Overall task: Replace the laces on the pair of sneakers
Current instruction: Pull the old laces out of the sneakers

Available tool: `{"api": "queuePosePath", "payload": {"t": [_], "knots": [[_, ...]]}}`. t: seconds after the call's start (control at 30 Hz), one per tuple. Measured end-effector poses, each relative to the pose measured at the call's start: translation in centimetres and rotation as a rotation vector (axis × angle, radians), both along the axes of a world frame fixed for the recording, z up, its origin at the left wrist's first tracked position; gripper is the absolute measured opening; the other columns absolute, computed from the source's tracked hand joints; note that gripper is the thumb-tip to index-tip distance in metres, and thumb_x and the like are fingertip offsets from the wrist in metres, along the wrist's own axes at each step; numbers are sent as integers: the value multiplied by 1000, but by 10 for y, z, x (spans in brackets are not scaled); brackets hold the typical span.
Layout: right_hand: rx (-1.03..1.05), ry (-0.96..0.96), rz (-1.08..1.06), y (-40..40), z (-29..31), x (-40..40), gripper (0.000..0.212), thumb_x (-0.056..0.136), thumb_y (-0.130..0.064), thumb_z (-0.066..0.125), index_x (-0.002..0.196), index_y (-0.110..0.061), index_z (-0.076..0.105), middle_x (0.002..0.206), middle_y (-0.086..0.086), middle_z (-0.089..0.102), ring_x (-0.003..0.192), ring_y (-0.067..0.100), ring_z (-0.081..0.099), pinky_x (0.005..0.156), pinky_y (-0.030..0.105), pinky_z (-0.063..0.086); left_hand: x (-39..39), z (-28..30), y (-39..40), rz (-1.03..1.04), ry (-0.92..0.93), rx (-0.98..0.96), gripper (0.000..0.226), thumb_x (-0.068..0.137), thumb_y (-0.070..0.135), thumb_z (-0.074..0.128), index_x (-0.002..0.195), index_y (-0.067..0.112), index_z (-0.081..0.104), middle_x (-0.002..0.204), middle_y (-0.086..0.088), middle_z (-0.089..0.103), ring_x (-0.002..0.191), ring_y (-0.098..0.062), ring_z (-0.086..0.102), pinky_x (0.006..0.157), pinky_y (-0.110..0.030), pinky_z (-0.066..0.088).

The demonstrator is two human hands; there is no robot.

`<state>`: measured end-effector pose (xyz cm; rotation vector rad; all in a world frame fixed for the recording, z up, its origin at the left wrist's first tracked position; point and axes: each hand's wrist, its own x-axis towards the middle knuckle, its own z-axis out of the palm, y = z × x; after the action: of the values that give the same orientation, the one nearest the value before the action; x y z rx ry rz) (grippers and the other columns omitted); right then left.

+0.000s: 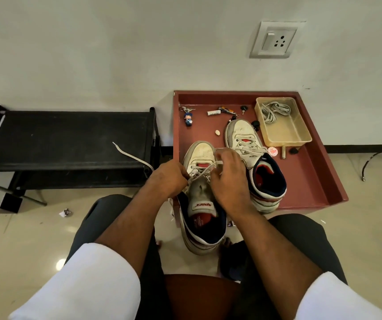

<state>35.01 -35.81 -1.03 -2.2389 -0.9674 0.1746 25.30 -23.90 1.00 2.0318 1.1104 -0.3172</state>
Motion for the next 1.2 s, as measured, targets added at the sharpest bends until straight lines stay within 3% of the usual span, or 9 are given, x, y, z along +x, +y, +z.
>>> {"api": "queuePosePath", "payload": {"t": [0.27,0.33,0.43,0.57,0.73,0.83,0.9,1.07,1.2], "knots": [[-465,-232,275,8,-8,-7,22,91,-34,59,105,-25,72,157,-3,25,146,30,11,116,53,9,-1,4,-5,4,-17,5,16,91,12,60,102,16,72,90,-5,69,81,-21,67,74,-36,59],[-229,-84,194,7,-8,-5,14,90,-25,63,92,-19,75,155,-3,33,145,26,20,119,46,17,-1,4,-4,18,-16,1,16,91,12,61,102,16,72,87,-5,68,78,-21,66,69,-34,58],[325,364,-124,1,19,0,17,89,-14,66,74,-21,67,146,-2,44,133,8,37,104,8,31,-2,4,-2,24,-4,-8,16,92,11,60,103,15,72,77,-2,64,65,-15,60,51,-25,44],[636,138,-173,-12,44,9,13,87,-13,67,82,-24,62,131,2,50,127,13,46,101,9,33,0,5,-2,30,-3,-18,18,92,12,60,106,13,72,77,-2,63,66,-17,59,55,-26,45],[62,-357,154,-3,34,-2,29,82,-30,68,110,-23,69,146,9,43,139,30,28,111,50,26,0,6,-3,18,-5,-12,21,93,9,58,106,16,73,79,0,62,69,-17,59,61,-28,48],[-479,-337,344,4,16,-13,21,88,-35,64,107,-28,69,160,0,16,148,33,-1,115,59,3,-1,5,-4,-4,-18,-14,22,92,8,57,107,14,71,84,-1,65,71,-17,62,56,-26,47],[-544,-317,324,5,4,-14,18,90,-34,62,105,-27,70,160,-1,17,148,34,0,114,61,4,-1,4,-4,-10,-24,-12,21,92,8,58,107,14,71,84,-1,64,69,-15,60,53,-24,44],[-235,-63,200,2,7,-8,8,88,-27,67,87,-26,75,152,-16,36,145,17,18,114,51,15,0,5,-4,13,-24,-15,21,92,9,59,108,15,73,81,0,64,69,-15,60,53,-25,44],[365,311,-9,-10,55,-4,18,83,-9,72,77,-25,71,140,-13,52,136,5,36,114,24,28,-1,3,-3,17,-21,-4,20,93,11,60,107,17,73,71,4,58,60,-11,53,48,-24,41]]}}
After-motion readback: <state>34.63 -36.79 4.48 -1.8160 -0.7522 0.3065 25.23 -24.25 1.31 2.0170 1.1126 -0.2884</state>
